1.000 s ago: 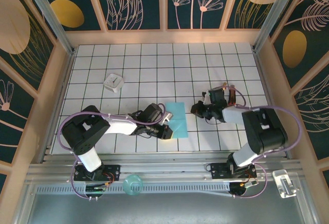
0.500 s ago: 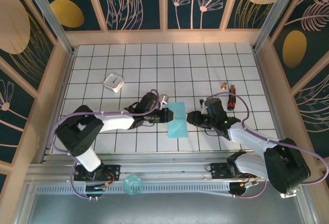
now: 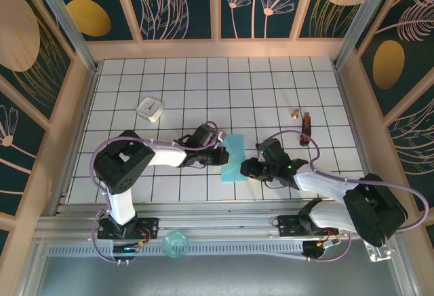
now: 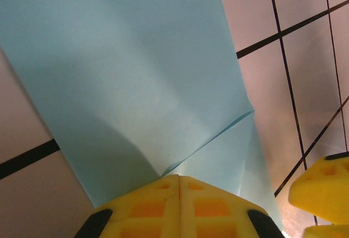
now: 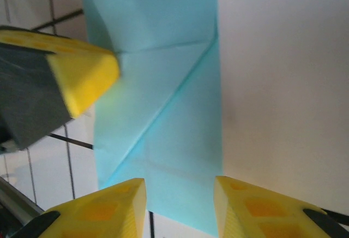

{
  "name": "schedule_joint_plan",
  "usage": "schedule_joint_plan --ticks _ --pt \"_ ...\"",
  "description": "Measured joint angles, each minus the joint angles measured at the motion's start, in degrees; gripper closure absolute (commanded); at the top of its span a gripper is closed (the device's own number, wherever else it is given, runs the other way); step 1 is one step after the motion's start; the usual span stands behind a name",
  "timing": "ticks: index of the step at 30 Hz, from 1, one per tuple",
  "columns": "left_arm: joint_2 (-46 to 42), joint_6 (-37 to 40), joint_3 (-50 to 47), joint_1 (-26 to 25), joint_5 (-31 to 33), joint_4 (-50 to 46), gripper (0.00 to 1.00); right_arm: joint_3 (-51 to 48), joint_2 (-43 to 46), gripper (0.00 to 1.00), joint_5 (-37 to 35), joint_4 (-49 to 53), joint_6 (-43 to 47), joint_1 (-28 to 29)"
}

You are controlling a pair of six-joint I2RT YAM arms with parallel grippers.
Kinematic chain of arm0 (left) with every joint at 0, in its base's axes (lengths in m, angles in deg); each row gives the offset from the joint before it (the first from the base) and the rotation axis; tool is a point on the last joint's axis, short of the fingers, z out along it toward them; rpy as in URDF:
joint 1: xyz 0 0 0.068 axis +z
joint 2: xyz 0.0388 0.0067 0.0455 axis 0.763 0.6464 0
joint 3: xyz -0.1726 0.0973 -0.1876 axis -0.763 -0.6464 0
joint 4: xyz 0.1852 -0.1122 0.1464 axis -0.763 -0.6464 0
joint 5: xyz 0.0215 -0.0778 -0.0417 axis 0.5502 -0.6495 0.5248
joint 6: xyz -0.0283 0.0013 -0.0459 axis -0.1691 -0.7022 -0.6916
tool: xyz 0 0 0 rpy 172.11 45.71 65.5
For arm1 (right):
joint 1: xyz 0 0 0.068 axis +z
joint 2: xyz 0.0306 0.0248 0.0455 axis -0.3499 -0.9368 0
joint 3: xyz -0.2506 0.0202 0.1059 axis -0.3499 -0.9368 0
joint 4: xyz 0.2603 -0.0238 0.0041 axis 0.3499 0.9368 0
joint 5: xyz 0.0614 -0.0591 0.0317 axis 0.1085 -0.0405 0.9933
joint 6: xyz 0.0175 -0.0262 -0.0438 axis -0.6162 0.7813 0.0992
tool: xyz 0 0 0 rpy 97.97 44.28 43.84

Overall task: Fold a paper plane with a square sheet of paper (pick it up from the middle)
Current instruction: Turn over the paper at the center of the table.

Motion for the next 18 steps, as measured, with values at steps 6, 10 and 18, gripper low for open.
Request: schedule_joint_plan --ticks 6,10,18 --pt "0.0 0.3 -0.9 0.0 -0.1 1.7 1.00 -0.2 -1.2 0.62 -1.4 -0.1 -1.5 1.4" --pt "0.0 0.3 -1.3 0.0 -0.3 2.6 1.00 -0.2 -1.2 0.62 -2.0 -0.2 -2.3 1.7" --pt "0.0 0.5 -1.5 0.0 -0.4 3.1 1.00 -1.5 -1.1 0.64 -1.5 -2.9 -3.2 1.5"
